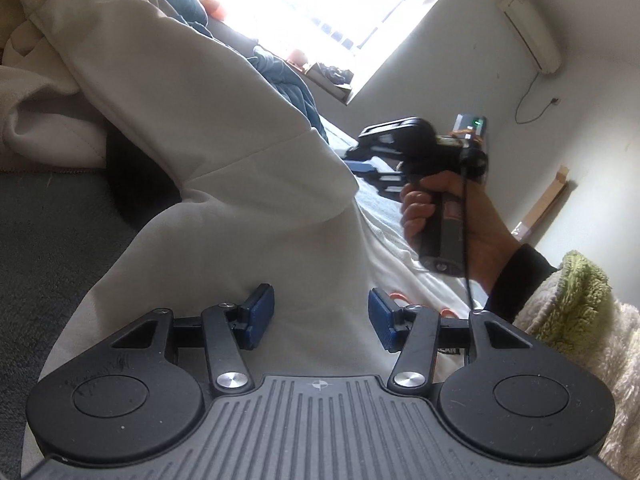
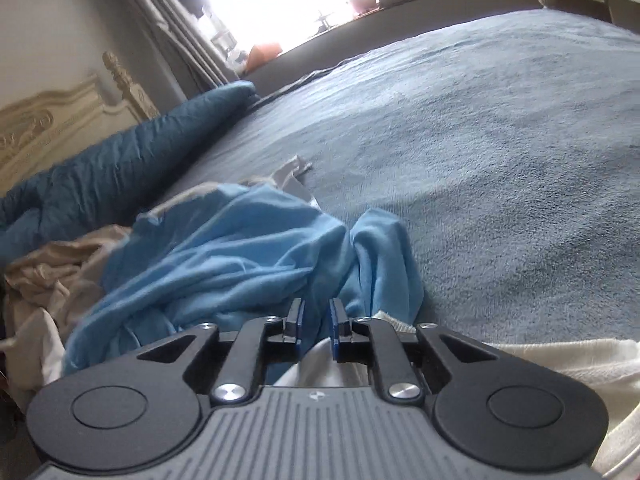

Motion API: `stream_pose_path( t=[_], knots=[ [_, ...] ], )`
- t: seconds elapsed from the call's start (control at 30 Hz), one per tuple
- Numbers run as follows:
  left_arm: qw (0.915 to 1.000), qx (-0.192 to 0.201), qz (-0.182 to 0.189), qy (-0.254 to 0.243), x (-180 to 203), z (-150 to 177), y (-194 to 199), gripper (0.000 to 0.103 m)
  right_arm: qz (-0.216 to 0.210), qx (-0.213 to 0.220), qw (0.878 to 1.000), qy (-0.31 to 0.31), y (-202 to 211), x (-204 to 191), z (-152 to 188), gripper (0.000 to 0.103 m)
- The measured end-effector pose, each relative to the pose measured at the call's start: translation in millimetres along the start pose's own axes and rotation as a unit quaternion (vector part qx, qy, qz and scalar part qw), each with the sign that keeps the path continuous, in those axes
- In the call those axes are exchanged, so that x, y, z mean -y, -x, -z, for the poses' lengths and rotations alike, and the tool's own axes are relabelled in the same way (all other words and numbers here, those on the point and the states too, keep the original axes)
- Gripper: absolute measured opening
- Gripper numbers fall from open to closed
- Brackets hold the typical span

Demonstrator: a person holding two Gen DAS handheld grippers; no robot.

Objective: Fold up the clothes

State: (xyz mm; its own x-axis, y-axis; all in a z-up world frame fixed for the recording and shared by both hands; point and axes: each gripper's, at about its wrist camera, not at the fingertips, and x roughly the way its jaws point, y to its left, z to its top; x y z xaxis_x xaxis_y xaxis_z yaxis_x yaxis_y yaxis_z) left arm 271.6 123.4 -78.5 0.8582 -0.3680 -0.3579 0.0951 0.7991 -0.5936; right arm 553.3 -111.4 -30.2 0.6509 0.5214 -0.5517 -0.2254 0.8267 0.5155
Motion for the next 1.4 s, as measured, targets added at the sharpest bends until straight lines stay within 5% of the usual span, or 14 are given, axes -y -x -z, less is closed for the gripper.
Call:
stream_pose_path(
  t=[0.03,0.2,0.37,0.53,0.67,0.87,1.07,1.4],
  knots=[
    [1.0000,0.000,0.000,0.001,0,0,0,0.052,-0.008,0.011,1.000,-0.015,9,6,-7,0.029],
    [1.0000,0.003,0.001,0.002,1,0,-1,0.052,0.010,0.047,0.999,0.025,95,29,-45,0.031],
    [0.9999,0.009,0.002,0.004,2,1,1,0.052,0.116,0.000,0.984,0.133,167,55,-45,0.031],
    [0.9999,0.014,0.006,0.008,2,1,0,0.052,0.189,-0.061,0.959,0.203,155,93,-16,0.036],
    [0.9997,0.014,0.012,0.013,-2,2,-4,0.052,0.159,-0.066,0.970,0.170,135,126,-18,0.049],
    [0.9996,0.012,0.018,0.016,-6,0,-7,0.052,0.136,-0.048,0.985,0.093,117,166,-31,0.050],
    [0.9996,0.011,0.019,0.017,-6,1,-7,0.052,0.113,-0.086,0.979,0.147,111,164,-13,0.050],
    [0.9996,0.010,0.021,0.019,-9,3,-6,0.053,0.069,-0.063,0.977,0.191,122,148,-14,0.050]
  ],
)
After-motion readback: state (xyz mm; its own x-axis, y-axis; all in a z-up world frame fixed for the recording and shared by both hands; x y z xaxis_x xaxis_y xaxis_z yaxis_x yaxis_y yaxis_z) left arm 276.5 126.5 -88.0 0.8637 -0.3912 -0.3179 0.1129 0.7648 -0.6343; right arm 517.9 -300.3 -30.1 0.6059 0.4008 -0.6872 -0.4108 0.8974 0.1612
